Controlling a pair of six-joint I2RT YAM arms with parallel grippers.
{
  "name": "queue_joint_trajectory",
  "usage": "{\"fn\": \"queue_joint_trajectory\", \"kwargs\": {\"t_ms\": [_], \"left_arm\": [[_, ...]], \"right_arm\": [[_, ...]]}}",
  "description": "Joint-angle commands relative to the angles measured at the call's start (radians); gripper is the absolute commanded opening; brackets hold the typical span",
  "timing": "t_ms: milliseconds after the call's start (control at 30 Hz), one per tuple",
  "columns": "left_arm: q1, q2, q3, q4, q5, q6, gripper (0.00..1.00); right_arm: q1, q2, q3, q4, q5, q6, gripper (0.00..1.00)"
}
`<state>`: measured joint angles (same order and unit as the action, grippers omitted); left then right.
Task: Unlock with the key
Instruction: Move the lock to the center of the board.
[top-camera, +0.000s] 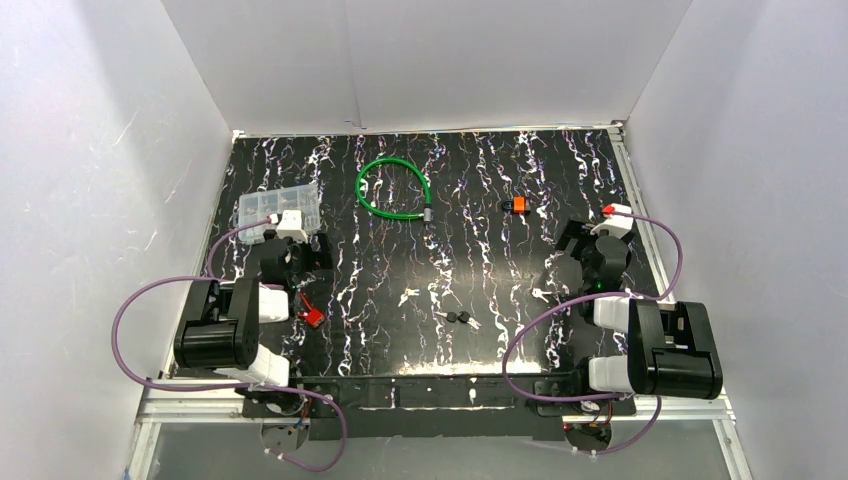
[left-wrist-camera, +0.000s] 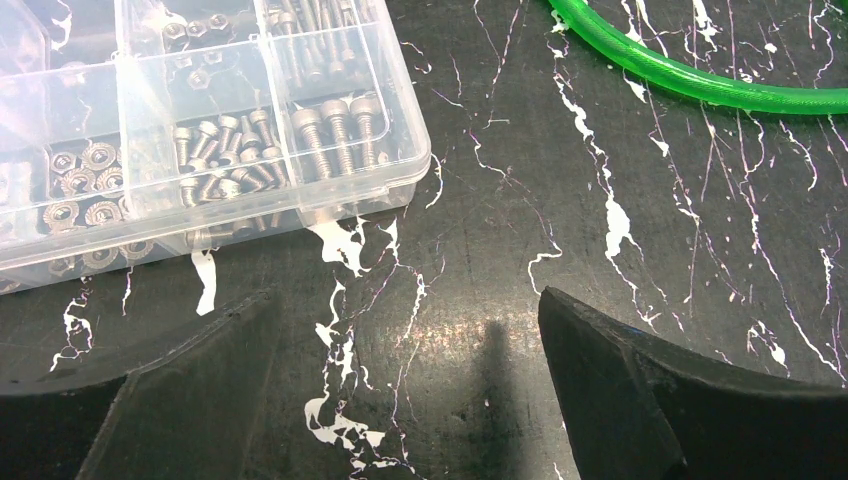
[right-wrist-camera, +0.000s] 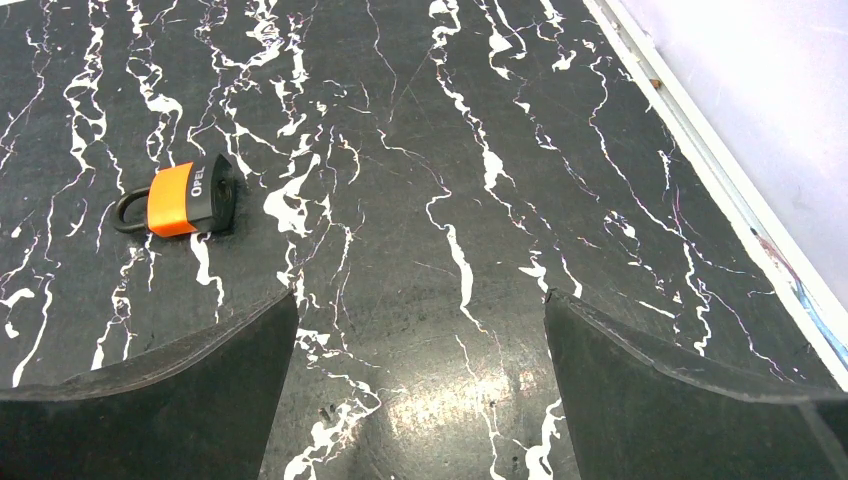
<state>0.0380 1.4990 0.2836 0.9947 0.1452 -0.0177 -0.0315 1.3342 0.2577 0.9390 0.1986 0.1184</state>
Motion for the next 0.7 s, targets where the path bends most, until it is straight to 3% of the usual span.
{"fn": "queue_joint_trajectory", "kwargs": {"t_ms": [0,100,167,233,300,367,433,533,667], "left_arm": [[0.003,-0.013,0.016,0.011,-0.009,0.01,0.99],[0.003,-0.012,0.017,0.008,-0.01,0.009,0.99],[0.003,-0.01,0.022,0.005,-0.009,0.012,0.99],[0.013,-0.033,0.039,-0.035,0.058,0.013,0.99],[0.024,-0.088,0.166,-0.292,0.171,0.063,0.99],[0.024,-0.1,0.384,-0.701,0.224,0.113,0.99],[0.024,-0.089,0.554,-0.989,0.254,0.132,0.99],[0.025,-0.125,0.712,-1.284,0.348,0.257,0.99],[0.027,-0.226,0.793,-1.532,0.48,0.569,0.99]], "right_arm": [[-0.001,-0.027,-0.002,0.053,0.045,0.001,1.0],[-0.001,-0.112,0.078,-0.165,0.116,0.041,1.0],[-0.002,-0.146,0.229,-0.51,0.21,0.159,1.0],[-0.012,-0.156,0.354,-0.787,0.295,0.378,1.0],[-0.035,-0.194,0.388,-0.921,0.256,0.561,1.0],[-0.074,-0.245,0.351,-0.854,0.047,0.596,1.0],[-0.084,-0.286,0.332,-0.8,-0.093,0.589,1.0],[-0.055,-0.304,0.4,-0.872,-0.232,0.537,1.0],[0.109,-0.324,0.505,-1.034,-0.171,0.399,1.0]]}}
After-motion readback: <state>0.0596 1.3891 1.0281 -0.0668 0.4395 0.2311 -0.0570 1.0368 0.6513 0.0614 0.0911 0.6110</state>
